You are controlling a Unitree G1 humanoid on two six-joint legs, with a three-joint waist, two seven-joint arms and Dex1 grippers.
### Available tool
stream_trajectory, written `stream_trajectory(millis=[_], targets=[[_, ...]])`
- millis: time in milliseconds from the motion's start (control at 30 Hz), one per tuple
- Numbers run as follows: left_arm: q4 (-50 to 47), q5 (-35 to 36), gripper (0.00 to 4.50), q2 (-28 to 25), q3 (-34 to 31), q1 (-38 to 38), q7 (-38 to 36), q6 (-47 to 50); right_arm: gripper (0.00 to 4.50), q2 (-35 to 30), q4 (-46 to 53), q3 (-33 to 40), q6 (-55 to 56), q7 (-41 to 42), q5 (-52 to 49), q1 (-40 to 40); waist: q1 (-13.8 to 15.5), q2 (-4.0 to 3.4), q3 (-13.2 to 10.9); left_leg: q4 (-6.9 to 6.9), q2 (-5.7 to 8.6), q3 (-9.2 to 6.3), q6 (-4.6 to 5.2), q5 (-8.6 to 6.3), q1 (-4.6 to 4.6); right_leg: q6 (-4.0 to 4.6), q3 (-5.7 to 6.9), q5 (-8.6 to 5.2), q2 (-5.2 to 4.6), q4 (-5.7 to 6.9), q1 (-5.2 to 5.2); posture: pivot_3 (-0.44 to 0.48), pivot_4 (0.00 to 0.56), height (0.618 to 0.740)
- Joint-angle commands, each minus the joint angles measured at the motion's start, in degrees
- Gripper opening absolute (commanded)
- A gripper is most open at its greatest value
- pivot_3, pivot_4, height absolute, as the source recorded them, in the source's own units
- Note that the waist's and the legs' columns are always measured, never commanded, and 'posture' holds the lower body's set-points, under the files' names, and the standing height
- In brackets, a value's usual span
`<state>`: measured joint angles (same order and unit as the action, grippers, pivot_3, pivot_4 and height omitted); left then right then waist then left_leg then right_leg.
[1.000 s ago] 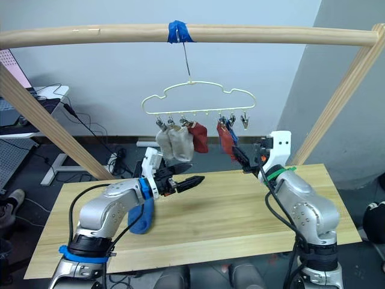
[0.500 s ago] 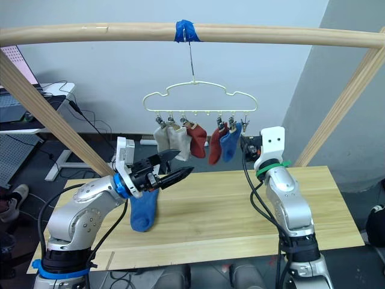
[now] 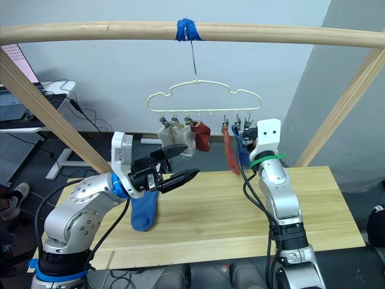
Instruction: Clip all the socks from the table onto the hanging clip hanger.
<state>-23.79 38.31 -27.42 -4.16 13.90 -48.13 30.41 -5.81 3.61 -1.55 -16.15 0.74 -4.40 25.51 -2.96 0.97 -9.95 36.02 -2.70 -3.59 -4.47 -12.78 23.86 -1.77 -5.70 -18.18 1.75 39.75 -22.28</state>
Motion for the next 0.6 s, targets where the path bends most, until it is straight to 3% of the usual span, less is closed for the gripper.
stream_trajectory(millis=[33,600], targets=[[-1.5,0.0,4.50,-0.2,0.2,-0.1,0.3,-1.3,1.68,0.3,1.1,1.0,0.6,-1.1,1.2,1.2,0.0,0.00,0.0,0.00,0.00,0.00,0.00,0.00,0.00,0.00,0.00,0.00,0.00,0.00,0.00,0.045,0.167,0.740],[-1.3,-0.8,4.50,-0.4,0.4,-0.6,0.3,-2.3,1.68,1.7,0.6,0.7,0.4,-0.4,1.5,1.9,0.2,0.00,-0.2,0.00,0.00,0.00,0.00,0.00,0.00,0.00,0.00,0.00,0.00,0.01,0.00,0.051,0.162,0.740]])
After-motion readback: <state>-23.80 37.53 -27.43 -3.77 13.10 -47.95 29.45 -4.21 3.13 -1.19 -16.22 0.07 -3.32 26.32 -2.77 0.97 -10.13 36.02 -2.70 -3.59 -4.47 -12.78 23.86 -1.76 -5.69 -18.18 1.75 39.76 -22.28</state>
